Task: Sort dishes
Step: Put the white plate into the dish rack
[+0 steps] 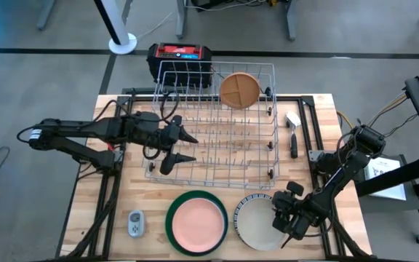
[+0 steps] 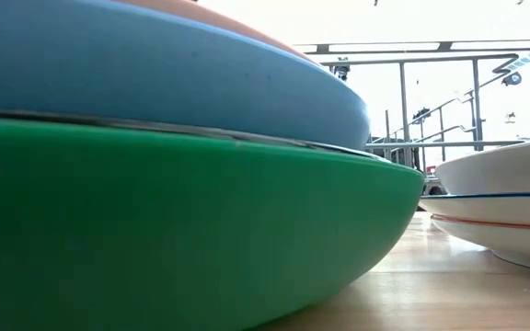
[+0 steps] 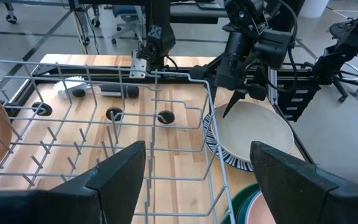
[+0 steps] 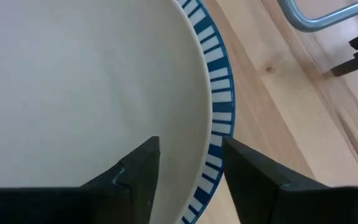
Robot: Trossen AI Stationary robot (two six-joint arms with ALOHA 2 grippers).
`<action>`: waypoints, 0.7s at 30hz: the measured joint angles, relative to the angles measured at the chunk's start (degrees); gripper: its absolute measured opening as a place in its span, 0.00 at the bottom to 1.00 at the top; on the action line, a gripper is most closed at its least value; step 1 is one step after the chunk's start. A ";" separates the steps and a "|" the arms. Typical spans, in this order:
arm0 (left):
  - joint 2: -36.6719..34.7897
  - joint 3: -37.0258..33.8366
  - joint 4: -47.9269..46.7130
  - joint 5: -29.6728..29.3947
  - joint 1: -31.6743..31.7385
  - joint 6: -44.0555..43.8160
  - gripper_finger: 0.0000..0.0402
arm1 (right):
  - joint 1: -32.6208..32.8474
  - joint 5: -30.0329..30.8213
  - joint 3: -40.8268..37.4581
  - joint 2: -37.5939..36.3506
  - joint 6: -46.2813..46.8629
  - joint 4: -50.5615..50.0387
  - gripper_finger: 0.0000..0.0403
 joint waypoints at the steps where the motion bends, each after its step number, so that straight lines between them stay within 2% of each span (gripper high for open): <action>1: 0.06 0.00 0.01 0.00 0.00 0.01 0.70 | 0.00 0.00 0.00 0.01 0.02 0.05 0.35; 14: 0.07 0.00 -0.05 0.00 0.00 0.00 0.69 | -0.02 0.26 0.00 0.02 0.20 0.14 0.05; 21: 0.02 0.00 -0.05 0.00 0.00 0.00 0.70 | -0.02 0.32 0.00 -0.47 0.81 0.20 0.01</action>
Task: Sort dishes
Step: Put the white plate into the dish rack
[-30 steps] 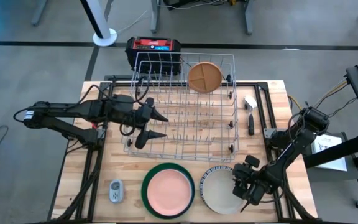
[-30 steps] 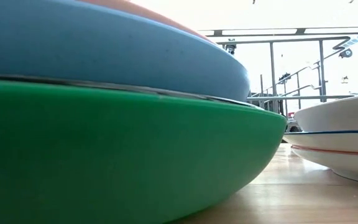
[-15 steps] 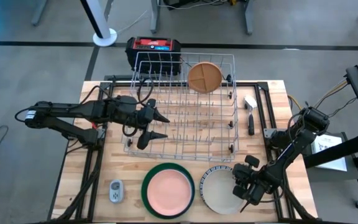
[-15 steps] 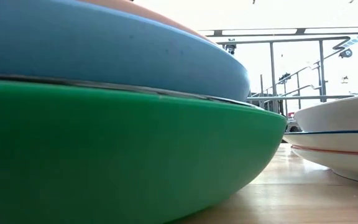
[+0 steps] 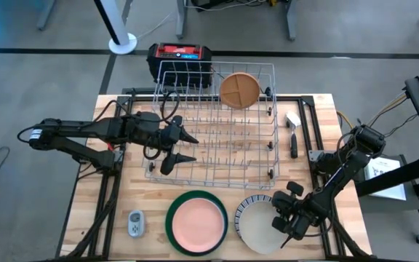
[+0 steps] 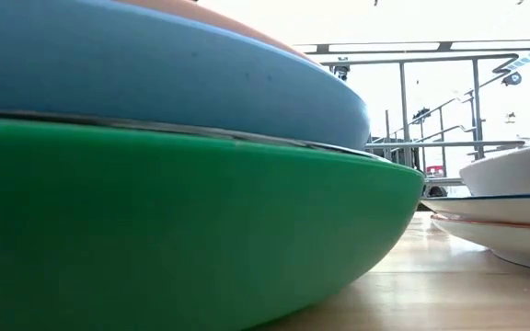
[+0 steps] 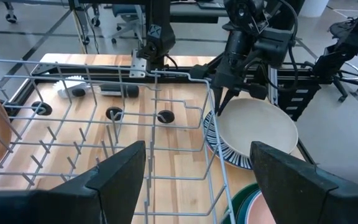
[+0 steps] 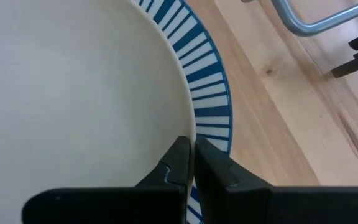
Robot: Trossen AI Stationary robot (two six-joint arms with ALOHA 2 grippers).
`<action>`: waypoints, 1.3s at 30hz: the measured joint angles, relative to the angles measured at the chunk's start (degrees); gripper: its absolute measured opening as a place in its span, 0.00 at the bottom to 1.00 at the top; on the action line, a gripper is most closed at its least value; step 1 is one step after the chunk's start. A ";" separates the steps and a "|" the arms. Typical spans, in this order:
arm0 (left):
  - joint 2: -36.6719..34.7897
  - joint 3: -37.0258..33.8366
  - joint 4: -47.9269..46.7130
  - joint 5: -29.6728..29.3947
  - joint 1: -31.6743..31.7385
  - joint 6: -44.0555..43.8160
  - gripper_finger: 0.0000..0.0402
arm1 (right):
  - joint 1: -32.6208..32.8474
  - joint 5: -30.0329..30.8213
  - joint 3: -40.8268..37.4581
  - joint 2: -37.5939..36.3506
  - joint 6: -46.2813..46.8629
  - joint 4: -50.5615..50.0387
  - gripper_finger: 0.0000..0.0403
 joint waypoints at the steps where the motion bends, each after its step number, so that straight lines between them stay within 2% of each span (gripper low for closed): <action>1: 0.00 0.00 0.00 0.00 0.00 0.00 0.70 | 0.00 -0.03 0.00 -0.29 0.02 -0.04 0.01; 11: -0.02 0.00 0.02 -0.01 0.01 0.00 0.70 | 0.15 1.23 1.75 -4.10 -0.74 -0.24 0.00; 14: -0.02 0.00 0.02 -0.02 0.00 0.00 0.69 | 0.66 3.77 3.14 -5.53 -1.78 -0.33 0.00; 21: -0.35 0.00 0.04 0.00 0.00 0.39 0.70 | 2.08 16.13 6.91 -10.37 -6.53 -0.41 0.00; 29: -1.18 -0.02 1.26 -0.36 0.00 1.20 0.70 | 2.16 33.49 11.18 -15.84 -19.33 -0.59 0.00; 35: -2.49 2.37 1.37 -4.38 0.02 6.86 0.69 | 0.62 50.30 14.51 -20.77 -32.28 -1.52 0.00; 39: -2.56 3.91 1.35 -8.76 0.04 12.63 0.70 | -3.59 56.09 16.27 -23.74 -42.25 -1.84 0.00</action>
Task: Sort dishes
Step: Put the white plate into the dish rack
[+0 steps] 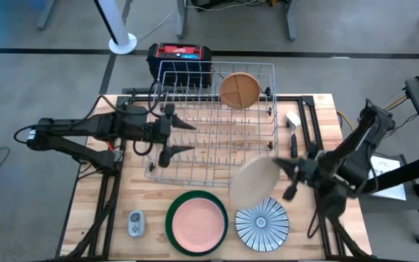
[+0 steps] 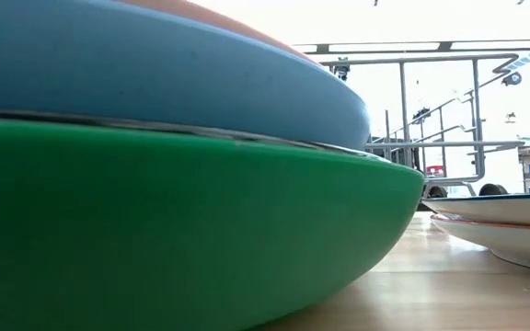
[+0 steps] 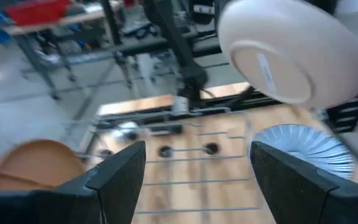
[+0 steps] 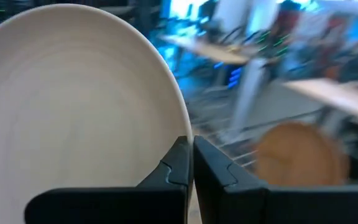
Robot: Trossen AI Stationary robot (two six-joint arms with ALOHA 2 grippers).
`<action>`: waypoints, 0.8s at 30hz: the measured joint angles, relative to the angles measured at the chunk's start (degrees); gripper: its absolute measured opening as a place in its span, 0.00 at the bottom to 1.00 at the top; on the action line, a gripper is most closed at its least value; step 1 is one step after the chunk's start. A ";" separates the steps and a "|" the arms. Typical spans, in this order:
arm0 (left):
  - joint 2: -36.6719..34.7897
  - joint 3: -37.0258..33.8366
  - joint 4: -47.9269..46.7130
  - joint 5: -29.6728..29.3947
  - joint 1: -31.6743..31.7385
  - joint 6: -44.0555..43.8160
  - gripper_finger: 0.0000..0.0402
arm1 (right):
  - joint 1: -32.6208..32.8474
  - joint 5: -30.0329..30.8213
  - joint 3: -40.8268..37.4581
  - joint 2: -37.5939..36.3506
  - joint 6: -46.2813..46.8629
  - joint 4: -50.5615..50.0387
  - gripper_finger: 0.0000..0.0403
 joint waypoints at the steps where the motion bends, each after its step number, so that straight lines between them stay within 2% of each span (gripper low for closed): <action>1: 0.00 0.14 -0.04 -1.16 0.02 1.41 0.70 | -1.51 1.04 0.43 -0.70 -2.34 0.01 0.00; 6: 0.03 0.26 -0.06 -9.82 0.35 7.40 0.70 | -9.69 6.80 2.10 -4.30 -11.49 0.03 0.00; 10: 0.62 0.23 0.20 -18.69 2.29 10.86 0.69 | -18.24 7.41 2.72 -7.54 -18.16 0.14 0.00; 17: 2.62 0.16 3.47 -19.15 9.95 15.41 0.70 | -34.65 4.02 2.76 -9.98 -28.03 0.45 0.00; 21: 2.99 0.14 5.72 -19.16 13.72 16.59 0.70 | -40.97 0.50 3.27 -9.13 -32.54 3.05 0.00; 24: 2.88 0.14 7.36 -19.21 15.18 16.58 0.69 | -43.98 0.11 3.30 -8.01 -39.25 9.41 0.00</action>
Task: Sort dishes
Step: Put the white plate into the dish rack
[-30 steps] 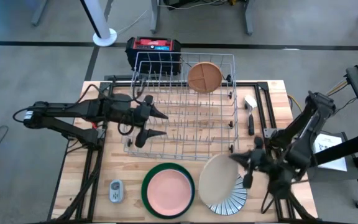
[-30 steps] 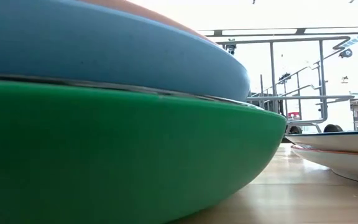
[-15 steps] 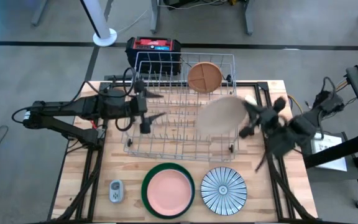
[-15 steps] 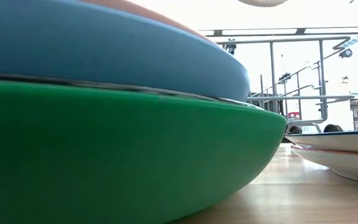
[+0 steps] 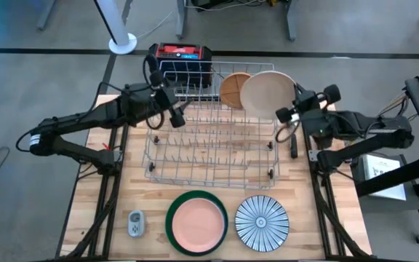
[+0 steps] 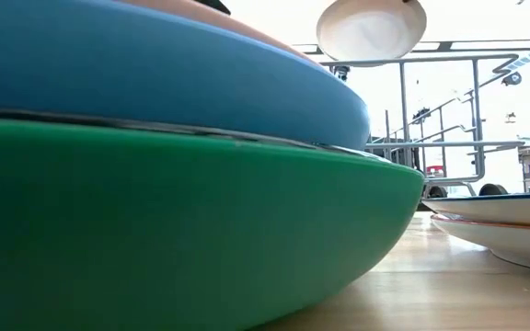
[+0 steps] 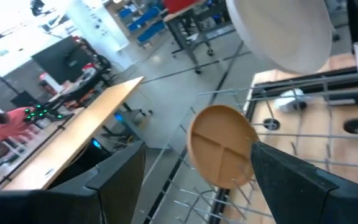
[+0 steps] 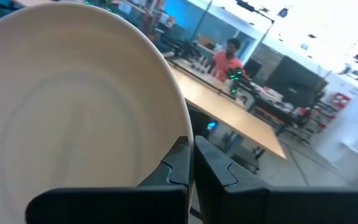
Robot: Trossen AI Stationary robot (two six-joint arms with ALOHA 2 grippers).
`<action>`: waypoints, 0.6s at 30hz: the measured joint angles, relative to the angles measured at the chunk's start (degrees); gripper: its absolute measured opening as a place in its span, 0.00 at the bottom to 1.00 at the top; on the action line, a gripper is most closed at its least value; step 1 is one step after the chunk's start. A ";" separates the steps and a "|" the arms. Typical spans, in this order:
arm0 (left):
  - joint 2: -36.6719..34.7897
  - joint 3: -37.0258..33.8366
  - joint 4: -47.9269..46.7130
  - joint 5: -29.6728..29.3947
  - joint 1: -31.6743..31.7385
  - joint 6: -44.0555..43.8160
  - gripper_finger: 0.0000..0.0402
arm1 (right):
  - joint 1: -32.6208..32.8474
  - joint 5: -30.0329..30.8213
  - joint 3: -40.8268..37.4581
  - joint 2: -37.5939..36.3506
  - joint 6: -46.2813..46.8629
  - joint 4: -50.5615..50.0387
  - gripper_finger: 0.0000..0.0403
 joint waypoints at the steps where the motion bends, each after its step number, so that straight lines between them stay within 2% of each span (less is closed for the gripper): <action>1: -0.09 0.00 0.29 -0.29 0.23 -0.05 0.70 | -0.85 -0.02 0.01 0.45 -2.51 2.48 0.00; 9: -0.33 1.75 -0.10 -12.03 0.34 -0.03 0.70 | -10.08 0.08 0.01 3.81 -20.88 23.44 0.00; 14: -0.51 1.75 -0.28 -20.99 0.35 1.74 0.70 | -16.53 0.08 0.03 6.16 -21.51 25.88 0.00; 18: -0.55 1.75 -0.93 -24.17 0.40 1.93 0.70 | -21.31 -0.66 0.03 8.95 -21.33 25.84 0.00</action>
